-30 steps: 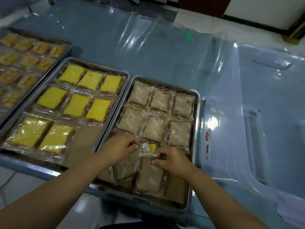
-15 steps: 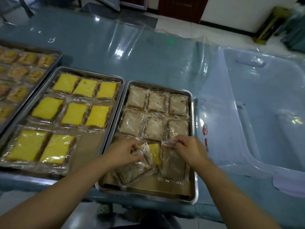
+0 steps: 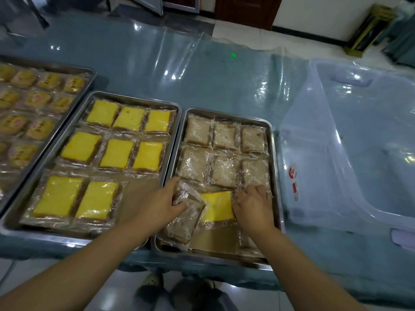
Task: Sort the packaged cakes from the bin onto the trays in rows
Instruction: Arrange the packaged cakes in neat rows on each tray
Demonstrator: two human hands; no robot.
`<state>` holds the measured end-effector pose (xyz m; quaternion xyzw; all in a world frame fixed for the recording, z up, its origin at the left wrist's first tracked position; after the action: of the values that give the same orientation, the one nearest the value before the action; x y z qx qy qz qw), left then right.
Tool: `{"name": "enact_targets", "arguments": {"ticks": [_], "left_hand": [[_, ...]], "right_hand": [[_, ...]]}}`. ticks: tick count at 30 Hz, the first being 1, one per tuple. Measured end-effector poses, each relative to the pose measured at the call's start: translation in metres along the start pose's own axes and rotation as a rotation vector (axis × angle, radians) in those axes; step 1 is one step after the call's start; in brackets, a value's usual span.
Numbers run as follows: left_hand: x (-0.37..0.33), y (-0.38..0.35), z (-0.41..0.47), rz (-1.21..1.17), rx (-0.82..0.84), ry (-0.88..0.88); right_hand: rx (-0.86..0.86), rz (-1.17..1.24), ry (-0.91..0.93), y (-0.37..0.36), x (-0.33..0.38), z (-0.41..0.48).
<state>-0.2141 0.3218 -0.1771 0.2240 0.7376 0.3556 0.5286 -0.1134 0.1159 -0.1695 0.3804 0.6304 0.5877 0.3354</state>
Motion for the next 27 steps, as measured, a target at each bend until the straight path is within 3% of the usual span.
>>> {"name": "enact_targets", "arguments": {"ticks": [6, 9, 14, 22, 27], "left_hand": [[0.001, 0.020, -0.012, 0.131, -0.053, -0.057], [0.011, 0.016, -0.016, 0.092, 0.023, -0.030], [0.006, 0.028, -0.018, 0.253, -0.076, -0.094], [-0.007, 0.012, -0.010, 0.328, -0.086, -0.208], [0.003, 0.011, -0.009, 0.190, -0.068, -0.196]], "right_hand": [[0.077, 0.025, -0.150, -0.023, 0.000, 0.002], [0.035, 0.210, -0.258, -0.018, -0.002, 0.002], [-0.013, 0.654, -0.374, 0.000, 0.004, -0.008], [-0.348, 0.709, -0.450, 0.063, 0.001, -0.031], [-0.509, 1.043, -0.484, 0.074, 0.012, -0.047]]}}
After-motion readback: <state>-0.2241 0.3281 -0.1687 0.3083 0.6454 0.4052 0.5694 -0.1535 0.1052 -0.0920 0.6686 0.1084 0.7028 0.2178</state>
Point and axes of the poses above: each hand's wrist, its own z-axis towards the middle knuckle, its own y-axis out of the back of the hand, x = y × z, the point moved 8 cm from there along z, towards the middle knuckle
